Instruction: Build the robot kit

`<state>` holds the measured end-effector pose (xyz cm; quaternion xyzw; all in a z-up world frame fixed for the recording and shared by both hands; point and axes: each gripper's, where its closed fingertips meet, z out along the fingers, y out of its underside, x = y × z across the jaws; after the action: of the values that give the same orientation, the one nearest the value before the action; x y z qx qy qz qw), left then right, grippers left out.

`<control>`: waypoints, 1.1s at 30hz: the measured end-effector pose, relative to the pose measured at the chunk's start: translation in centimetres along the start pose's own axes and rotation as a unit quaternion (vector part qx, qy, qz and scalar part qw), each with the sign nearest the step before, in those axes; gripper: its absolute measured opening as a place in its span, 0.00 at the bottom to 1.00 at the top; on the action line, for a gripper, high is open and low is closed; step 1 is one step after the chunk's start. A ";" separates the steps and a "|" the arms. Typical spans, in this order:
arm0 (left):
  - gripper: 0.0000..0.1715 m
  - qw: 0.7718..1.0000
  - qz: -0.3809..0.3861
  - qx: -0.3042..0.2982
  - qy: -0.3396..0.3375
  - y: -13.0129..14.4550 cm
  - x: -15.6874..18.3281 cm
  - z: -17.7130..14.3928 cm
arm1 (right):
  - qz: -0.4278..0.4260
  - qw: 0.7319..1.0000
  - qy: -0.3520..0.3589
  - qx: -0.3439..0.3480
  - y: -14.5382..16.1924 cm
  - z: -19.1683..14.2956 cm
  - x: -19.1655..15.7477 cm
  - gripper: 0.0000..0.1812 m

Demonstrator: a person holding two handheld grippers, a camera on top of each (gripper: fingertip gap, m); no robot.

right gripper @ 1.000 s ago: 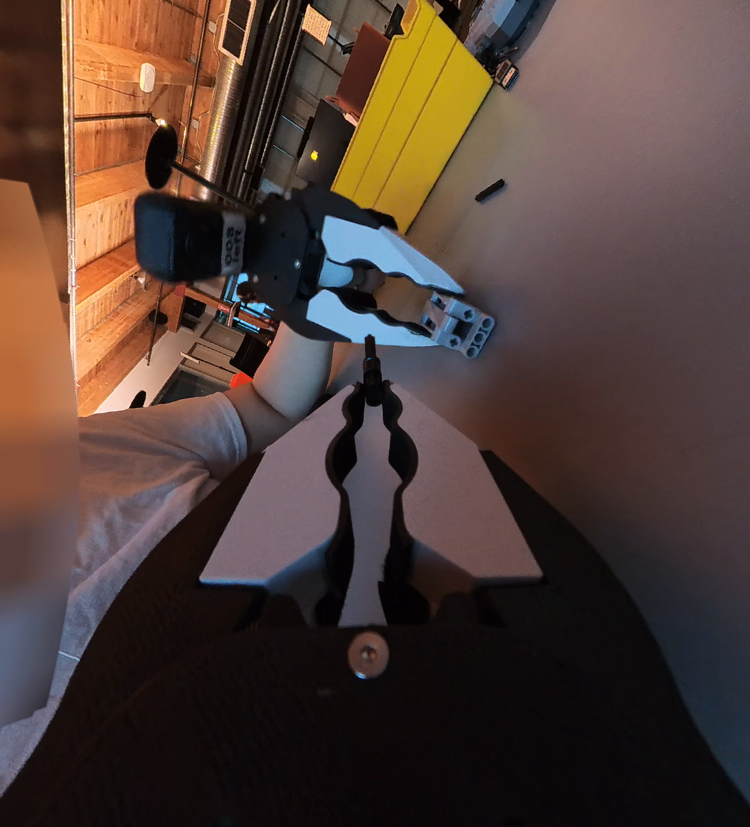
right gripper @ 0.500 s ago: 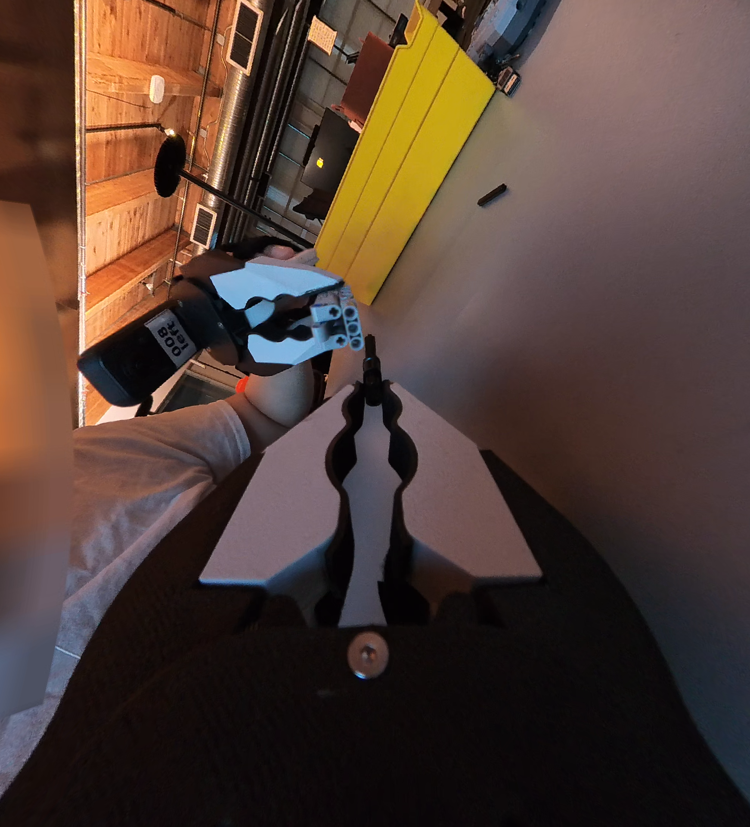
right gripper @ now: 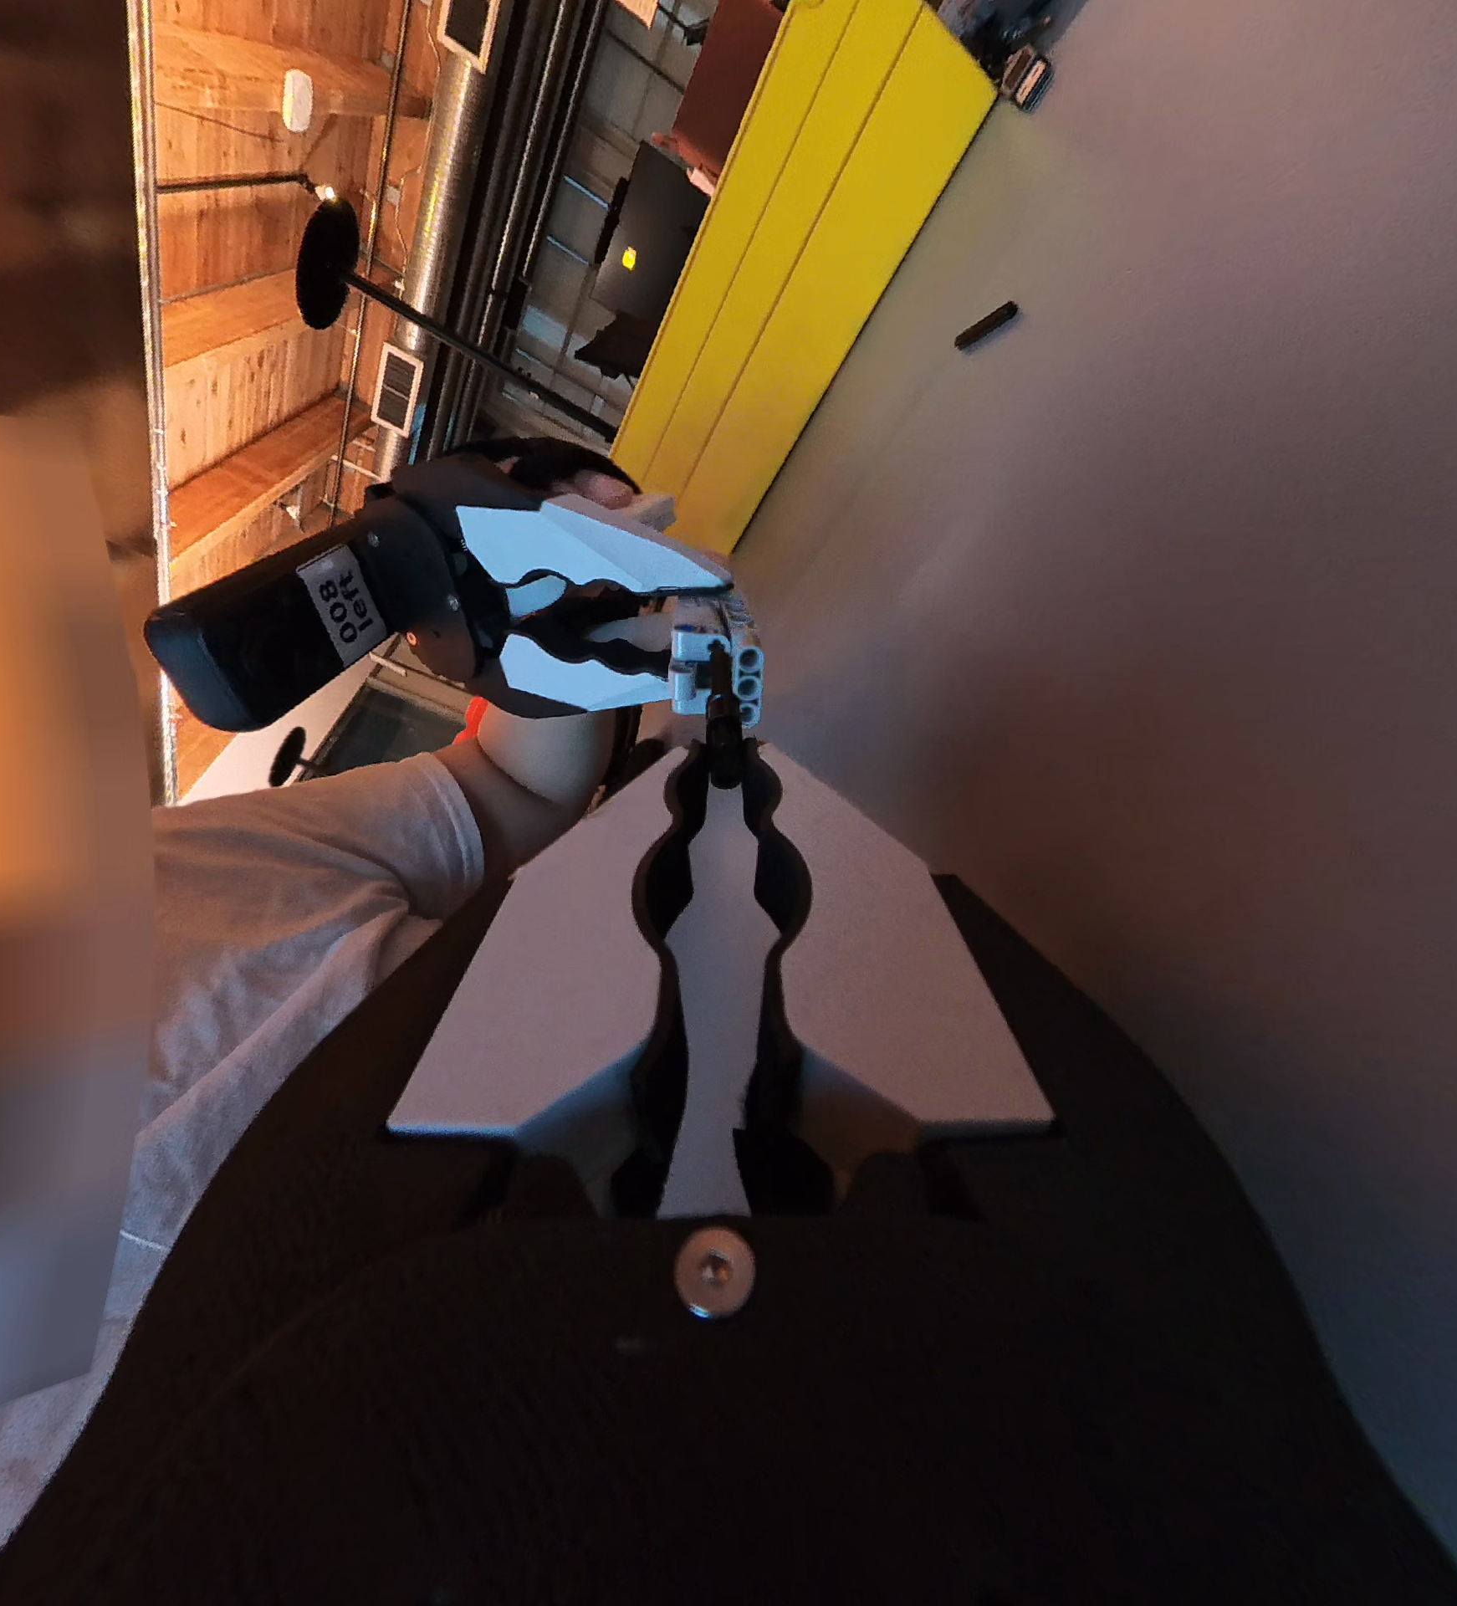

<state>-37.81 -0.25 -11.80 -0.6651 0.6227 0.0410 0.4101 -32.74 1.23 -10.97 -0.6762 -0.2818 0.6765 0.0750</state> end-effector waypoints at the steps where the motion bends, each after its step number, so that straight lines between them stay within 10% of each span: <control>1: 0.13 1.000 0.000 0.001 0.004 -0.1 0.2 0.1 | -0.001 1.000 -0.002 -0.008 0.2 0.1 -0.1 0.04; 33: 0.13 0.999 0.027 0.003 0.046 -0.3 2.5 0.6 | -0.005 0.995 0.011 -0.102 3.1 1.3 0.0 0.04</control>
<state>-36.72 -1.94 -13.52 -0.6483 0.6583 0.0196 0.3821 -33.08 -1.71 -12.61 -0.6862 -0.3524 0.6363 0.0120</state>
